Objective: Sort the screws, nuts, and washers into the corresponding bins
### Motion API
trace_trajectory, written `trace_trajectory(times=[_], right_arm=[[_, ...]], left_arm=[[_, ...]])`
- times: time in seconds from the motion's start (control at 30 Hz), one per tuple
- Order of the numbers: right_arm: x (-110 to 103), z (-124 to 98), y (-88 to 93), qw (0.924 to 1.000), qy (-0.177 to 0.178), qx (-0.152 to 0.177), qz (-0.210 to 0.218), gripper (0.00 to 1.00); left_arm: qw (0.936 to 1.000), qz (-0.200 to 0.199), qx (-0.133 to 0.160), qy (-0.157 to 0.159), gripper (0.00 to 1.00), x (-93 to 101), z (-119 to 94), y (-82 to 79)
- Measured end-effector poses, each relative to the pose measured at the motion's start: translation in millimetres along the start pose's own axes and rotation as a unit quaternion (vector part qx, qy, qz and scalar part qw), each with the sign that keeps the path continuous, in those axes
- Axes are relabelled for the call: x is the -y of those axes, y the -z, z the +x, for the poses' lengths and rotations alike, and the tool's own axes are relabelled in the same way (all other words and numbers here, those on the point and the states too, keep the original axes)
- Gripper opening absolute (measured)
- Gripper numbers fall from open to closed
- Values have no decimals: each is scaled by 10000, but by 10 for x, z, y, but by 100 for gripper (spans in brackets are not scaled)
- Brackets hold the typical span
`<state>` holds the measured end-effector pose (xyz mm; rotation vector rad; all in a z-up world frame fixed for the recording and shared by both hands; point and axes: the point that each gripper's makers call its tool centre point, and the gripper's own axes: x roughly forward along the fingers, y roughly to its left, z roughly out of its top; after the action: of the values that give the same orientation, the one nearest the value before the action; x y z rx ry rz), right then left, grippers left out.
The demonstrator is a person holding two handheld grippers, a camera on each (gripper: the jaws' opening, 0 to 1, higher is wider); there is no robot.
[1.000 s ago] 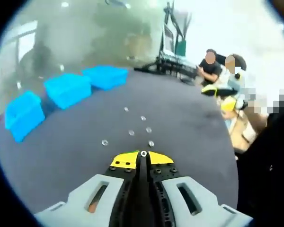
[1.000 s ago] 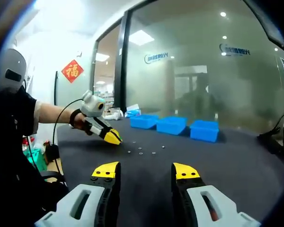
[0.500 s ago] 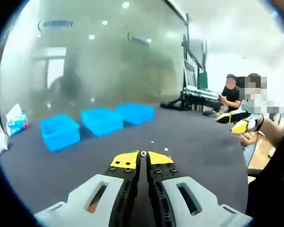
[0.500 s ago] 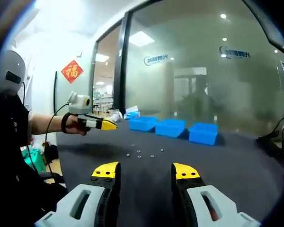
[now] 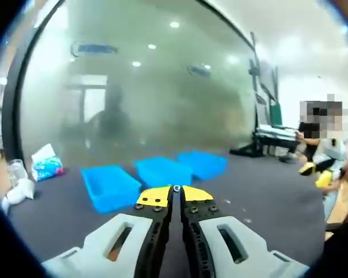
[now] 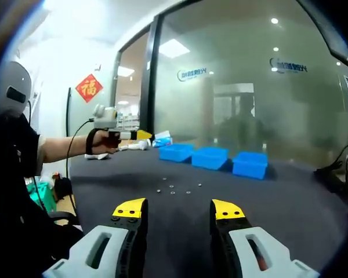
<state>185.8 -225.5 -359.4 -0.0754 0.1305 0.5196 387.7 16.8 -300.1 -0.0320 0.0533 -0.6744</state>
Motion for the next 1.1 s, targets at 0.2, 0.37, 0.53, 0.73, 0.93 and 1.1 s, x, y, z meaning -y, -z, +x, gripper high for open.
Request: trace_trajectory(times=[0.2, 0.37, 0.53, 0.73, 0.93, 1.1], right_arm=[[-5, 8, 28, 10000, -12, -19, 18, 39], [-17, 11, 38, 10000, -14, -21, 35, 39], [-18, 3, 45, 10000, 8, -32, 51, 39], [-21, -36, 24, 10000, 30, -11, 36, 39], [2, -50, 42, 10000, 67, -28, 44, 39], [-8, -51, 27, 10000, 54, -13, 36, 39]], left_arm=[[9993, 132, 38, -348, 4, -348, 284, -138], [9972, 242, -41, -710, 3, -707, 530, -177], [9950, 268, -124, -953, 3, -964, 756, -194], [9918, 392, -376, -1153, 3, -1222, 950, -139], [9905, 77, -487, -1282, 3, -1334, 1021, -52], [9897, 102, -537, -1322, 4, -1314, 1047, 10]])
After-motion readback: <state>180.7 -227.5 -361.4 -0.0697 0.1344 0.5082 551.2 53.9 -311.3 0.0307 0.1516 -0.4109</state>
